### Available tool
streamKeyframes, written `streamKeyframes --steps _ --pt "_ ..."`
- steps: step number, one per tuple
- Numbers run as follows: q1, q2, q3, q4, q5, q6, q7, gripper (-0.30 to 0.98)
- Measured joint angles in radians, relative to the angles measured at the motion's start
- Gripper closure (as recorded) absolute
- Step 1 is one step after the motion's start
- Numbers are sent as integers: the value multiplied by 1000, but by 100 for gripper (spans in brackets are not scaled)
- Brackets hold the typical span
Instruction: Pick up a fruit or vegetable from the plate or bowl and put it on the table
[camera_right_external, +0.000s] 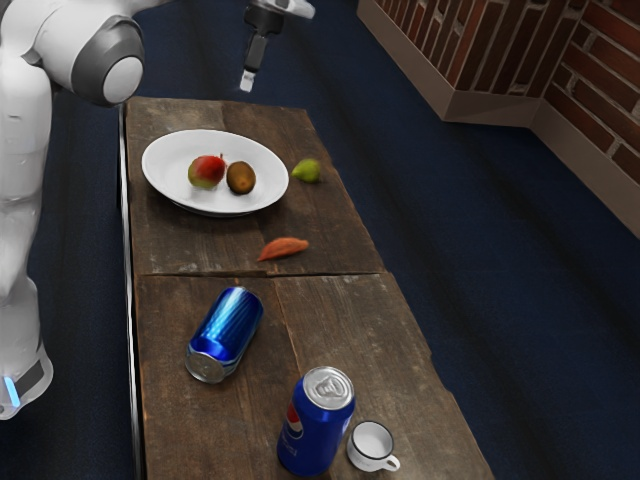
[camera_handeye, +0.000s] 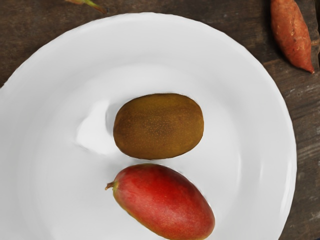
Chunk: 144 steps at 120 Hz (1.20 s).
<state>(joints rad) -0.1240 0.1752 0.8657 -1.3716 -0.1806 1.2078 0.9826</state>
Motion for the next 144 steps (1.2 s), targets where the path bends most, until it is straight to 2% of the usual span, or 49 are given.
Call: streamKeyframes --steps 16,36,39,44,52,64,70,79,84,89,93,96,102,109,114,127,144 --pt "2 0 1 0 -6 115 233 0" --pt "-1 -2 3 5 -9 183 460 0" --pt "-3 -15 4 38 -7 183 489 0" --pt "-16 -53 3 179 -3 168 528 0" --pt "-94 -101 1 318 2 144 574 0" --pt "-216 -97 3 352 28 78 628 0" --pt "-247 -108 11 343 85 13 652 0" --pt "-341 -192 19 324 155 -106 680 0" --pt "-370 -255 -20 259 183 -162 688 0" --pt "-302 -334 -145 156 212 -198 693 0" --pt "-111 -457 -333 -22 229 -193 697 0" --pt "20 -560 -440 -168 238 -176 700 0" --pt "167 -689 -545 -388 245 -131 706 0" --pt "247 -750 -589 -552 247 -54 713 0" --pt "276 -767 -607 -612 249 6 717 0" --pt "345 -772 -633 -657 274 143 727 0" --pt "351 -753 -621 -706 297 307 737 0"
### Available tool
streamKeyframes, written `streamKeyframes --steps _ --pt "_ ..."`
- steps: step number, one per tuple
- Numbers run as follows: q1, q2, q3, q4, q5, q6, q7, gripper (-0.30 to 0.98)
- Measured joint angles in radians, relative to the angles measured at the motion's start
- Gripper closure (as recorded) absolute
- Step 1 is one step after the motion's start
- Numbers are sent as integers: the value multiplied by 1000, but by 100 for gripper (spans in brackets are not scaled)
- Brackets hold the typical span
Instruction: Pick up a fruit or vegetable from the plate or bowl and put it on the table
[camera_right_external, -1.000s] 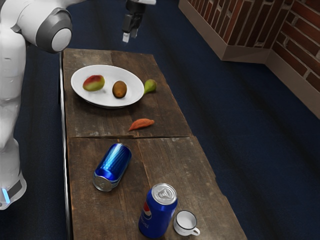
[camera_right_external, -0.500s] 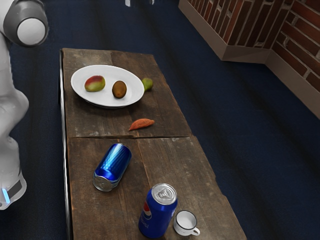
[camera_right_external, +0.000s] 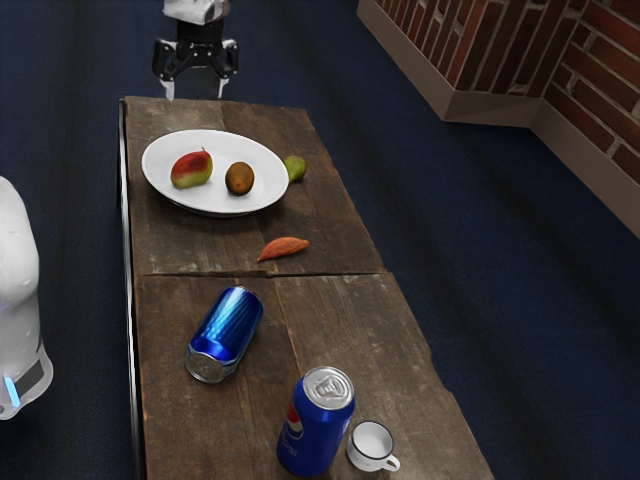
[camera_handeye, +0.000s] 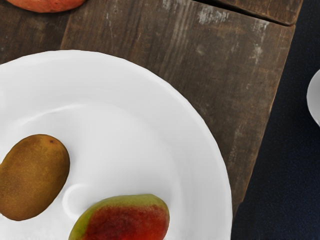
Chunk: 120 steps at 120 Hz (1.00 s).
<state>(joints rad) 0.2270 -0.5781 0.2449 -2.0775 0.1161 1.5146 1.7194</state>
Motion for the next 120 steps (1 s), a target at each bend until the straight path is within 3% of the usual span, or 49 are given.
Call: streamKeyframes --steps 16,28,58,94,120 --pt "-45 56 63 -16 -2 94 78 0" --pt "-55 92 80 19 -29 75 162 0" --pt "-168 205 84 82 97 13 345 1" --pt "-191 229 56 111 129 13 522 0" --pt "-189 379 71 198 133 15 637 0"
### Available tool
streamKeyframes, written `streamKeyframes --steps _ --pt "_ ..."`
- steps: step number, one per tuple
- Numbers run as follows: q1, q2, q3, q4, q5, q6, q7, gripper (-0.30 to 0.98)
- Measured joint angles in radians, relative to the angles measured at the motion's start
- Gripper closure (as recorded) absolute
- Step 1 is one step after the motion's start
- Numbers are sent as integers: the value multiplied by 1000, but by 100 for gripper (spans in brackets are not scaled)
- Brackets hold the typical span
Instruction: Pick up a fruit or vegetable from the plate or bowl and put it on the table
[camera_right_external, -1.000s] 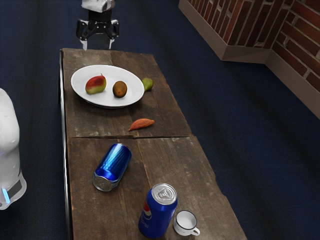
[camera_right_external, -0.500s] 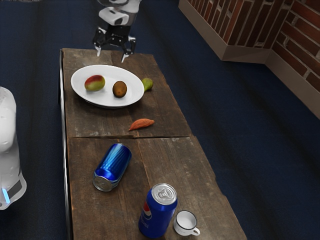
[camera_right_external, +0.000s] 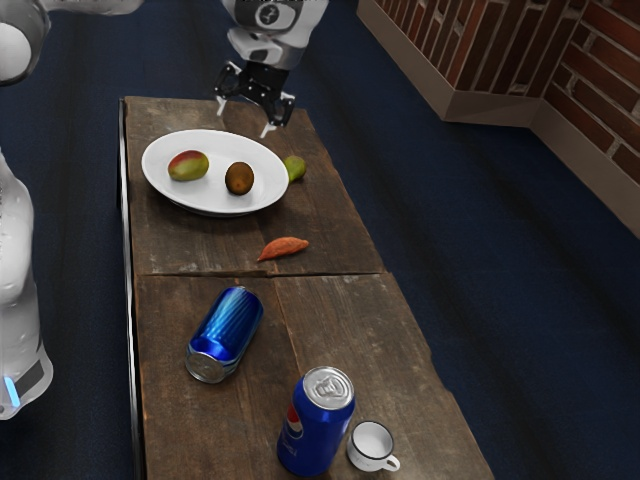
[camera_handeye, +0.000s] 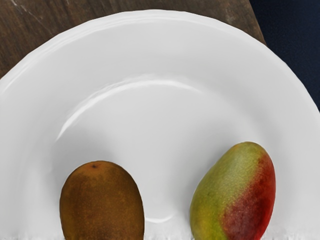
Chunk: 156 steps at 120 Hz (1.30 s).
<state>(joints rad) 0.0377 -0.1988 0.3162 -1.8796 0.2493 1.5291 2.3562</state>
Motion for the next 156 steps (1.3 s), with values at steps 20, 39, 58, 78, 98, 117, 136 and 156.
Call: streamKeyframes --steps 20,39,58,78,98,117,136,156 --pt "12 -65 54 8 -23 0 62 0" --pt "45 -84 65 -47 -49 4 105 0" --pt "55 -85 84 -108 -58 49 139 0" --pt "56 -81 91 -162 -67 103 166 0" --pt "57 -47 93 -207 -71 158 189 0" --pt "53 -23 107 -196 -71 165 206 0" --pt "56 -21 164 -182 -63 161 220 0" --pt "54 -13 185 -184 -60 159 233 0"
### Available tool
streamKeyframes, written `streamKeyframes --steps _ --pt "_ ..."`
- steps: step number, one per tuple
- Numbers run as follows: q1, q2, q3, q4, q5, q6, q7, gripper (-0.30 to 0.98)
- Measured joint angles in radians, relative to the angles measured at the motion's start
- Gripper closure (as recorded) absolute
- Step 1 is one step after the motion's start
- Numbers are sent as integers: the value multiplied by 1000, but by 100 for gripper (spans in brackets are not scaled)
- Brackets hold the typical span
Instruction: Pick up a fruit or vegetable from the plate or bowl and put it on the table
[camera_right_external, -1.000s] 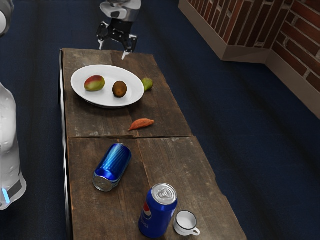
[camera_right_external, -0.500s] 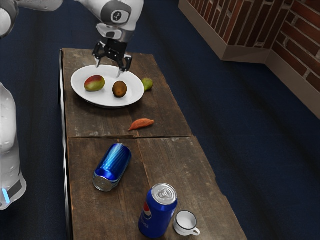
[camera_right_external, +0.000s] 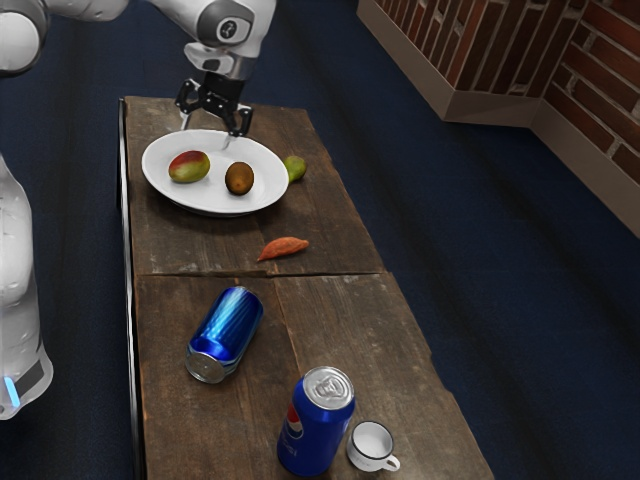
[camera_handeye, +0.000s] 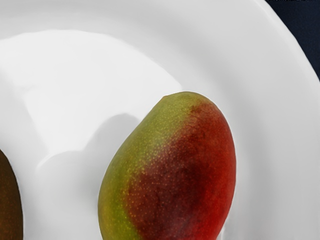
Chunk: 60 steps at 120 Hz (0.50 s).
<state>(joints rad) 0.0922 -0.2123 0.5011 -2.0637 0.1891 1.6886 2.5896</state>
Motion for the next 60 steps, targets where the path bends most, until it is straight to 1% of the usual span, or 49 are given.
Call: streamKeyframes --steps 36,60 --pt "-11 -5 5 -6 -5 -48 16 0" --pt "-3 -80 5 -74 -1 -58 23 0"
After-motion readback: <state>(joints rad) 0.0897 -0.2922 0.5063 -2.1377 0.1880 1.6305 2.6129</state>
